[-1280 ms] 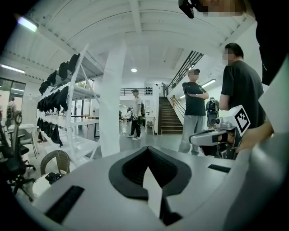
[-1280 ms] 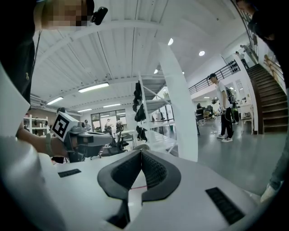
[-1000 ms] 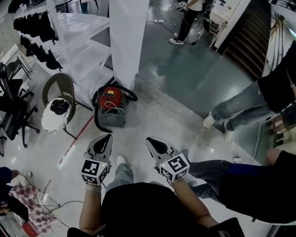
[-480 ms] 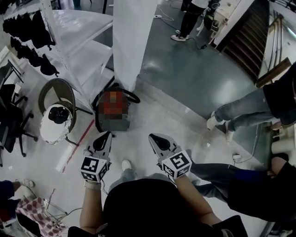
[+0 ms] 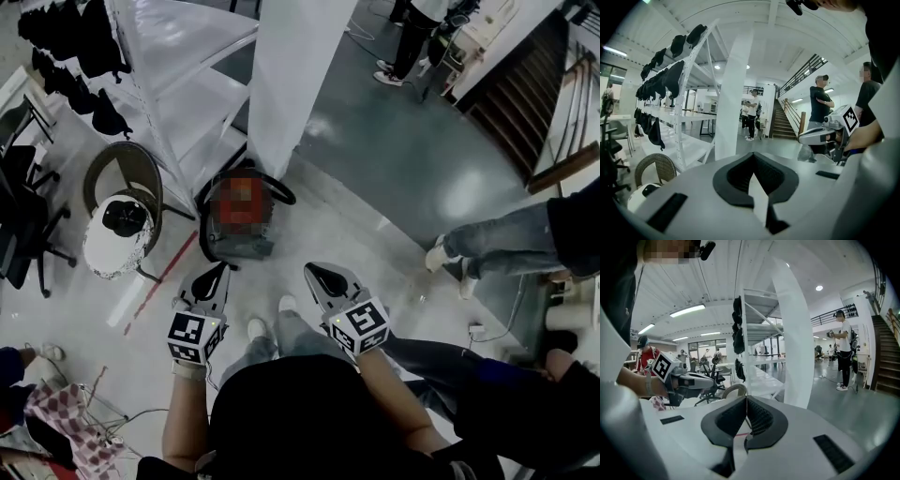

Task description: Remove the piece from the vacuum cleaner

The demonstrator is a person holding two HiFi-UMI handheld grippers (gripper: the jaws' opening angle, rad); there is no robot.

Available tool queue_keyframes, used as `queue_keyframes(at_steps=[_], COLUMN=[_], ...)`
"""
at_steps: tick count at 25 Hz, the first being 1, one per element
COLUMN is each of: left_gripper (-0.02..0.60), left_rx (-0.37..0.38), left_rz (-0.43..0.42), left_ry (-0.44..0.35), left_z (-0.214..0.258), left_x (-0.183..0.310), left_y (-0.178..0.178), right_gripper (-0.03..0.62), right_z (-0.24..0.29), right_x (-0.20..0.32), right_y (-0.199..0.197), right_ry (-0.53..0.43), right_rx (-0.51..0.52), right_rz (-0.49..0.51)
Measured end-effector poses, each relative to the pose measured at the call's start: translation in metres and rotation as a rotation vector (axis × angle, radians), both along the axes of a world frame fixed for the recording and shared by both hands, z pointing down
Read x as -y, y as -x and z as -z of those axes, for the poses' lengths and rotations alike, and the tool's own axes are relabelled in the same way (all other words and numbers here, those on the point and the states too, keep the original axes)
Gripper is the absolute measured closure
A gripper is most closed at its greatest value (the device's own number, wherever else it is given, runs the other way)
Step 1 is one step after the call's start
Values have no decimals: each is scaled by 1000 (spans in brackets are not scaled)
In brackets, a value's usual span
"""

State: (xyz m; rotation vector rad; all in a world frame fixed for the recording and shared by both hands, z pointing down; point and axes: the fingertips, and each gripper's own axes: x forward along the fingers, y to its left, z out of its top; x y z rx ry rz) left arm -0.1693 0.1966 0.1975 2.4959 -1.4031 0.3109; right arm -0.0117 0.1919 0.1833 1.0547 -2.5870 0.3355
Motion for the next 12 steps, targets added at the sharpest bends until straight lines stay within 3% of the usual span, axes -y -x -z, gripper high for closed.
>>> queue_keyframes(at_steps=[8, 12], left_gripper=[565, 565], left_rx=[55, 69], left_rz=[57, 89], left_ry=[42, 110], left_z=[-22, -40], left_x=[26, 41], left_y=[13, 16], right_gripper=[565, 565], right_z=[-24, -41], right_x=[39, 66], right_y=[13, 18], right_ry=[43, 76], right_rx=[2, 3], right_rz=[72, 111])
